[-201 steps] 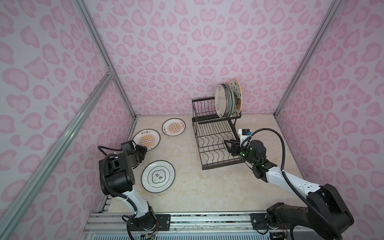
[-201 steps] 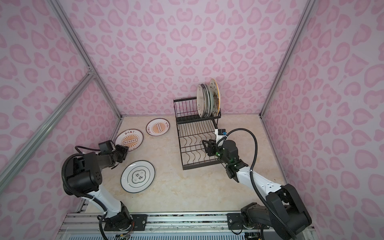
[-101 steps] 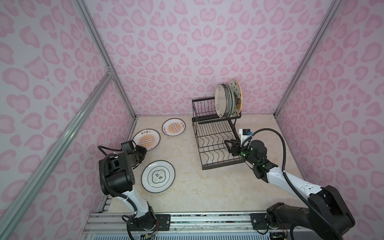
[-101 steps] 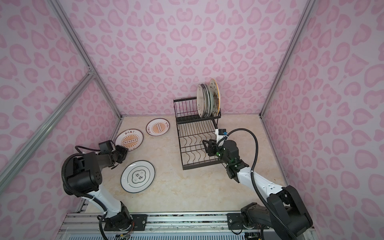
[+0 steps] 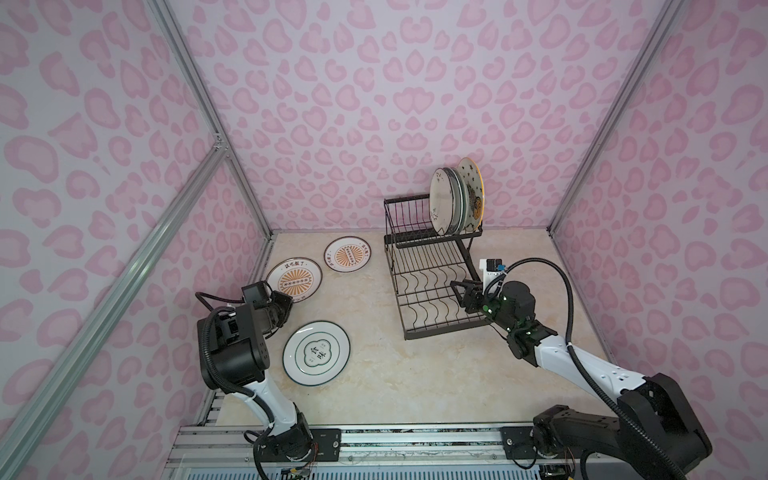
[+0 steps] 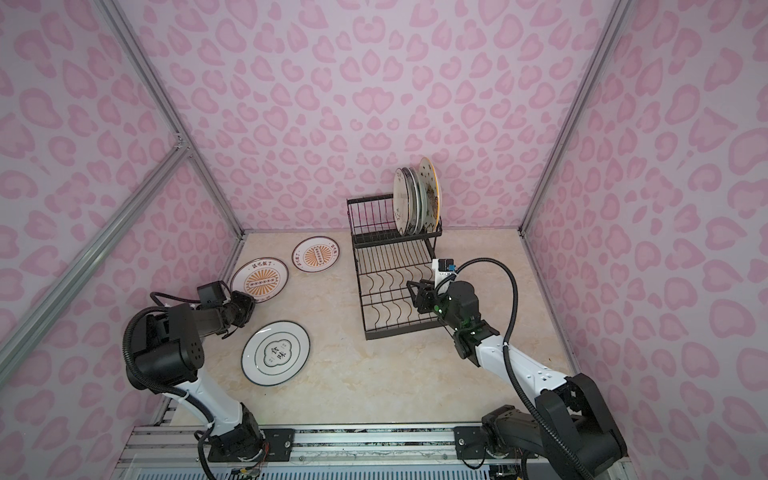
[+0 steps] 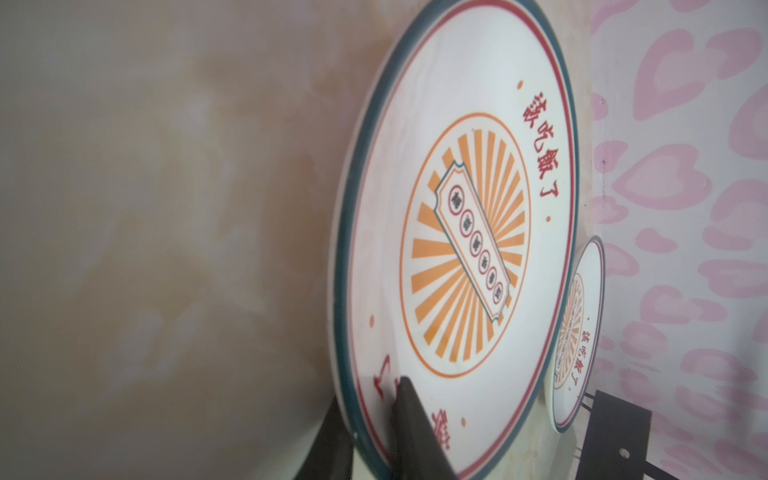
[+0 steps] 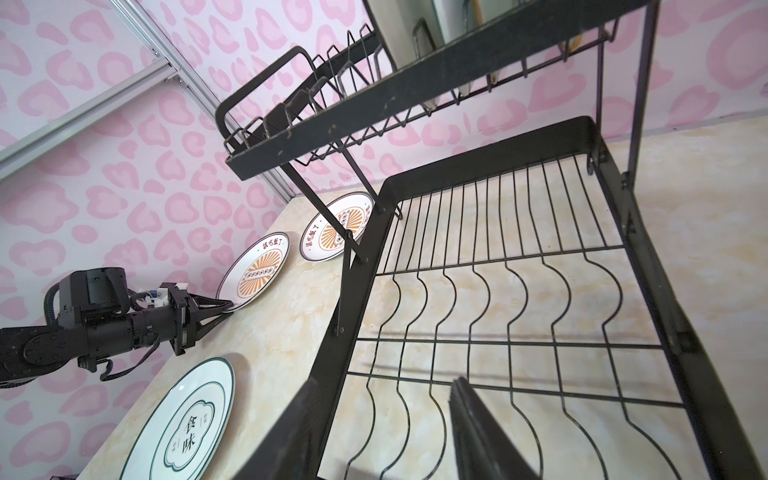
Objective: Load the plates into the dish rack
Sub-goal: 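Lower the left gripper onto the rim of the orange sunburst plate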
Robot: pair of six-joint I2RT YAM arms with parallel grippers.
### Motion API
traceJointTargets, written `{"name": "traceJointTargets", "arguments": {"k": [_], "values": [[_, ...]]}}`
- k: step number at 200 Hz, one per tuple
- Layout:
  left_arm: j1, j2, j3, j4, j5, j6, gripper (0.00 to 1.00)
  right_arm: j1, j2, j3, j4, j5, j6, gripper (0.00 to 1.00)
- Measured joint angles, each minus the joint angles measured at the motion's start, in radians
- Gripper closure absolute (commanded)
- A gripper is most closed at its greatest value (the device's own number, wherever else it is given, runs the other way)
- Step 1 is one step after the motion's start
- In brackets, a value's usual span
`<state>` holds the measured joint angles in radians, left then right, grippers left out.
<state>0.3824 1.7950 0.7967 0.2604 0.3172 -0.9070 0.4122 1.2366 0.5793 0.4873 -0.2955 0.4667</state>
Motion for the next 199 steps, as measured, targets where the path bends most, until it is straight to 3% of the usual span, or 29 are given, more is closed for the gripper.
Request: {"name": "traceJointTargets", "arguments": {"k": [199], "values": [[0.002,0.000,0.010,0.026,0.016,0.000,0.91,-0.007,-0.037,-0.011,-0.011,0.001,-0.001,0.49]]}}
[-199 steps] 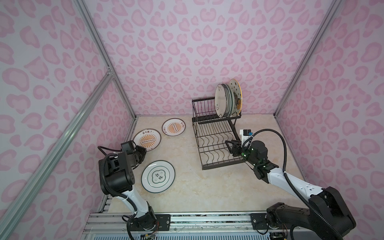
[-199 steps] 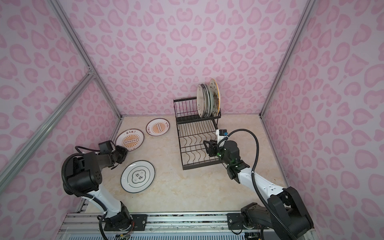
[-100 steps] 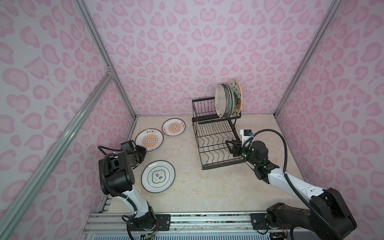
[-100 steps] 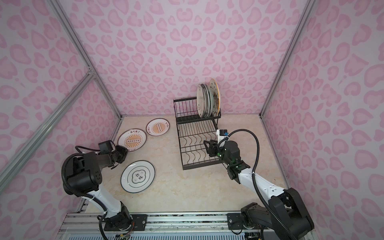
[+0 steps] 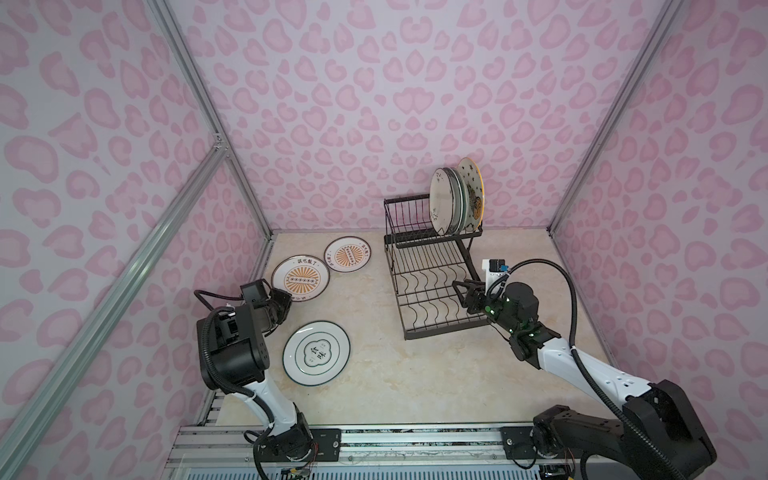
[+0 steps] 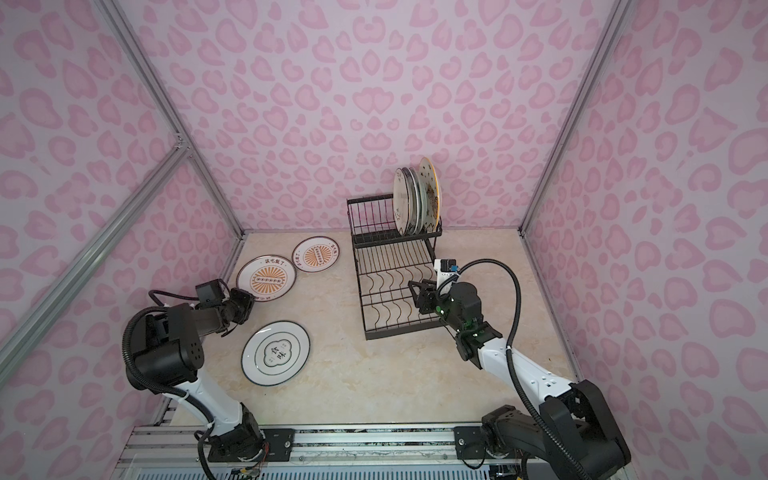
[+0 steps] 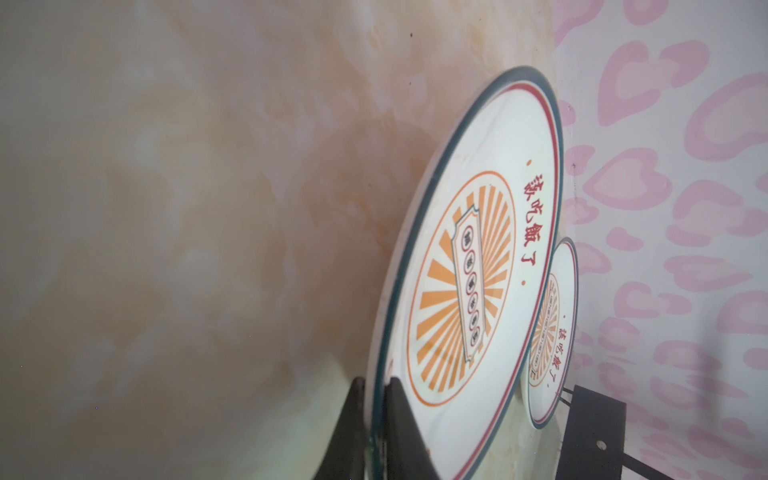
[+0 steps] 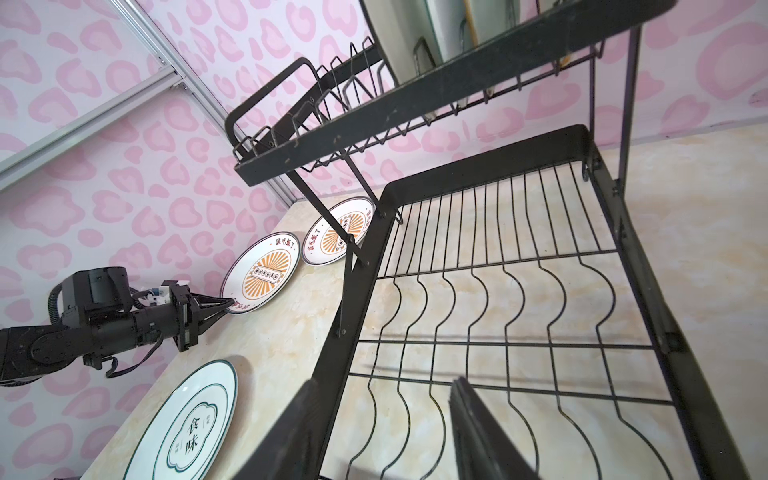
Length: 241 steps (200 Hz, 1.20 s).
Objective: Load the plates into the dish rack
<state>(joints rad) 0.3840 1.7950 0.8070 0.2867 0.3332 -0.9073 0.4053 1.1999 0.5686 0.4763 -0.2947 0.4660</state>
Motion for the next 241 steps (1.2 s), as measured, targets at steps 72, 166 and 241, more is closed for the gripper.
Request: {"name": "traceJointTargets", "arguments": {"k": [72,166,241], "values": [[0.000,-0.004,0.001,0.002,0.000,0.004,0.96,0.000,-0.009,0.002,-0.005,0.000,-0.006,0.49],[0.008,-0.007,0.001,0.007,0.025,0.019,0.96,0.000,-0.010,0.011,-0.019,0.000,-0.006,0.49],[0.010,-0.023,-0.003,0.000,0.039,0.024,0.96,0.000,-0.006,0.011,-0.030,0.000,-0.006,0.49]]}}
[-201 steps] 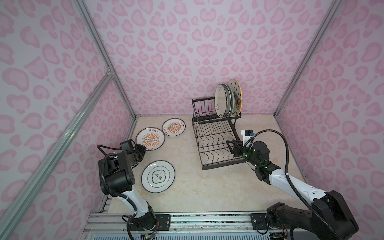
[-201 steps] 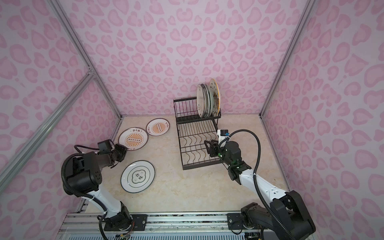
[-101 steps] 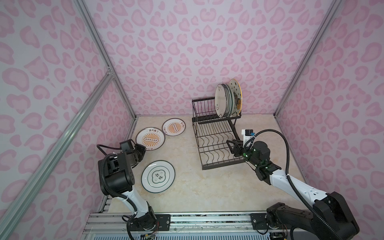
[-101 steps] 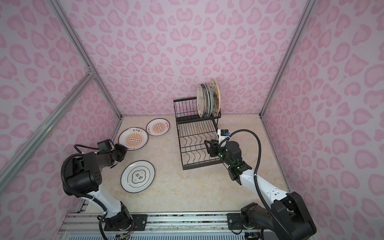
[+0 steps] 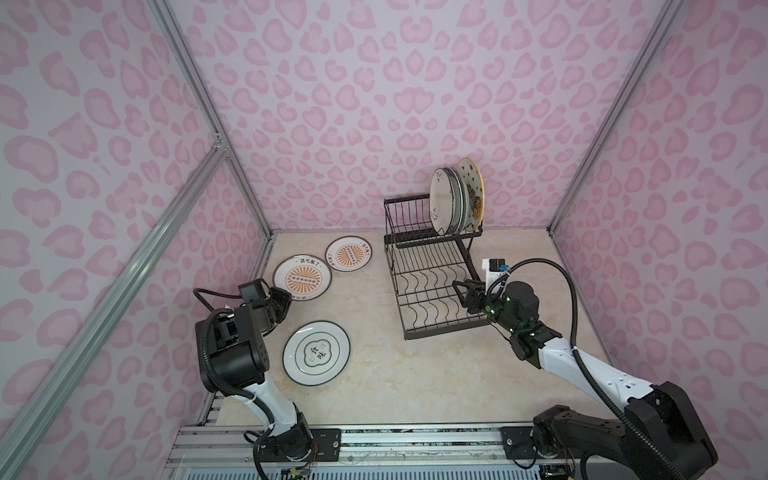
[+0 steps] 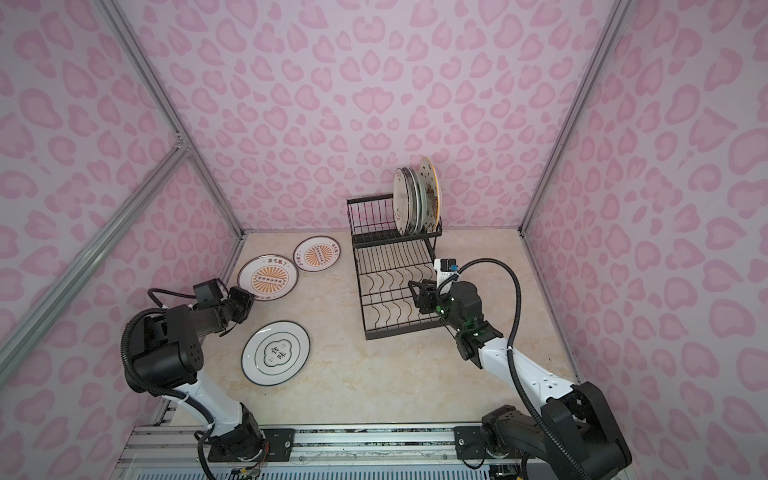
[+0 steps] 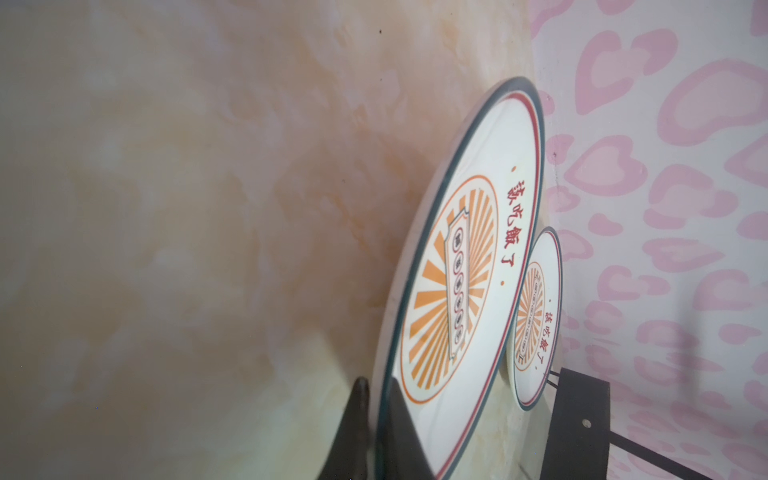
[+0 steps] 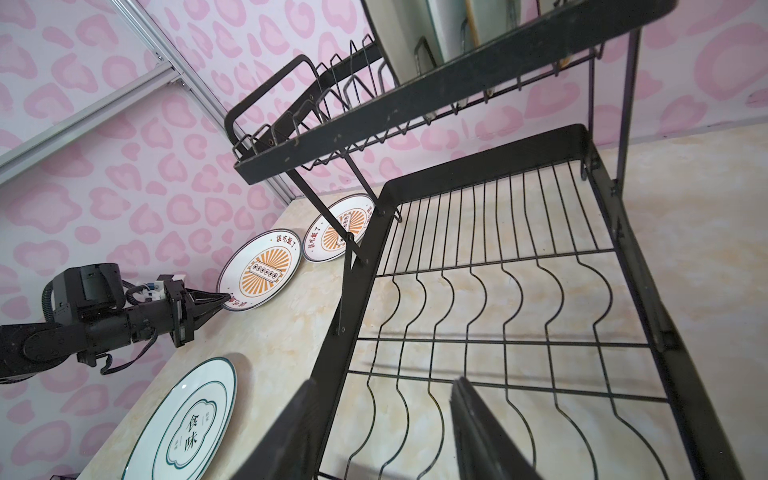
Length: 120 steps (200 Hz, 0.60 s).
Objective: Load the plates into the dish rack
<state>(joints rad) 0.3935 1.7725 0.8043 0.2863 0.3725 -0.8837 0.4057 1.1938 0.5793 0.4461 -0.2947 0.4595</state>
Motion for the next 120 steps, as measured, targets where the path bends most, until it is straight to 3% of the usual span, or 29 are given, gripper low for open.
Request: {"name": "traceJointTargets", "arguments": {"k": [120], "values": [[0.019,-0.077,-0.011,-0.084,-0.026,0.058,0.96,0.000,0.000,-0.001,-0.003,0.000,0.000,0.49]]}}
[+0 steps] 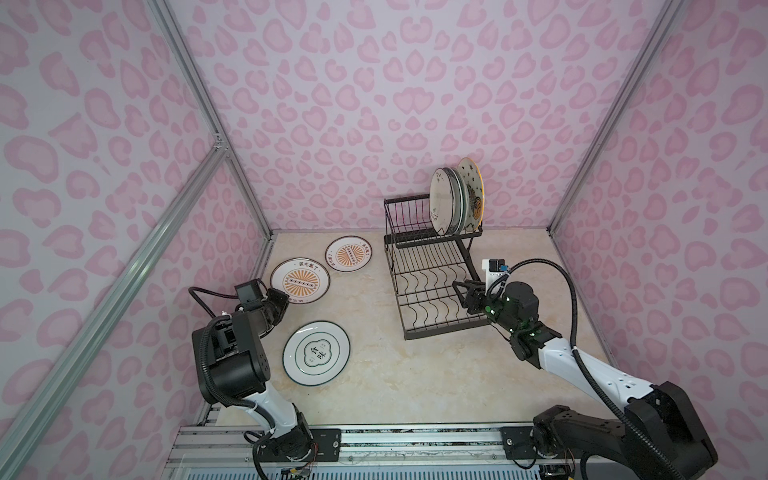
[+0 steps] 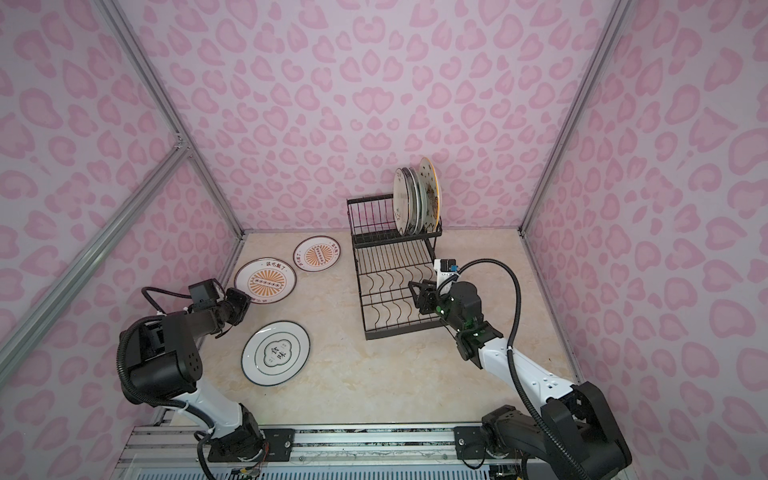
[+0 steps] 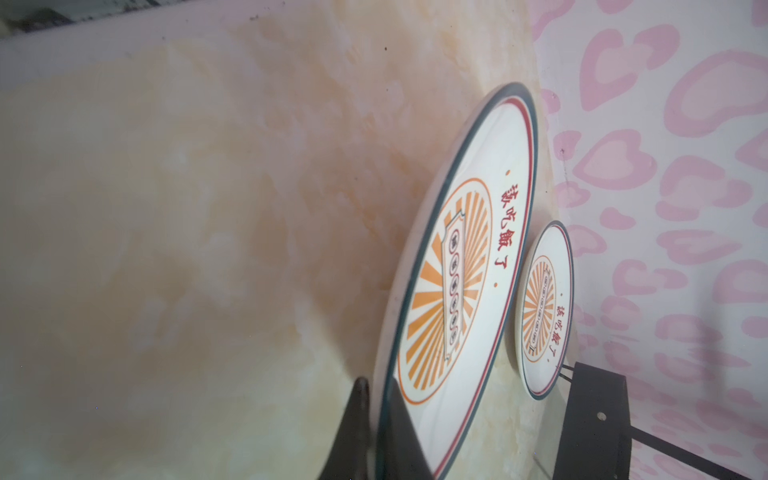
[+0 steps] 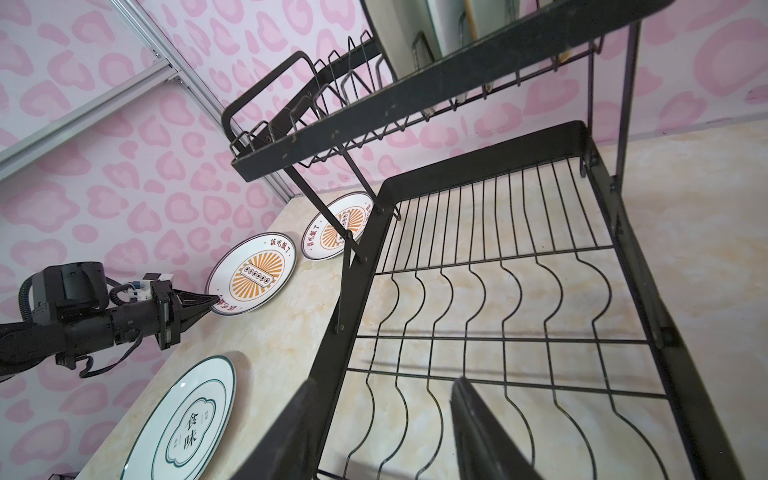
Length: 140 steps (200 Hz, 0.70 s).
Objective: Load the plates into the dish rack
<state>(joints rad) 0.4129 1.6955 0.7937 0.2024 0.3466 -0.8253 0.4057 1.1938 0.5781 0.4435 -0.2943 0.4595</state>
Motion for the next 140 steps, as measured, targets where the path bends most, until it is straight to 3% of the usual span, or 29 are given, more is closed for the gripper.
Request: {"name": "traceJointTargets", "arguments": {"k": [140], "values": [[0.006,-0.069,0.017,-0.101,-0.016,0.041,0.96,0.000,0.030,0.002,0.001,0.000,0.000,0.49]]}}
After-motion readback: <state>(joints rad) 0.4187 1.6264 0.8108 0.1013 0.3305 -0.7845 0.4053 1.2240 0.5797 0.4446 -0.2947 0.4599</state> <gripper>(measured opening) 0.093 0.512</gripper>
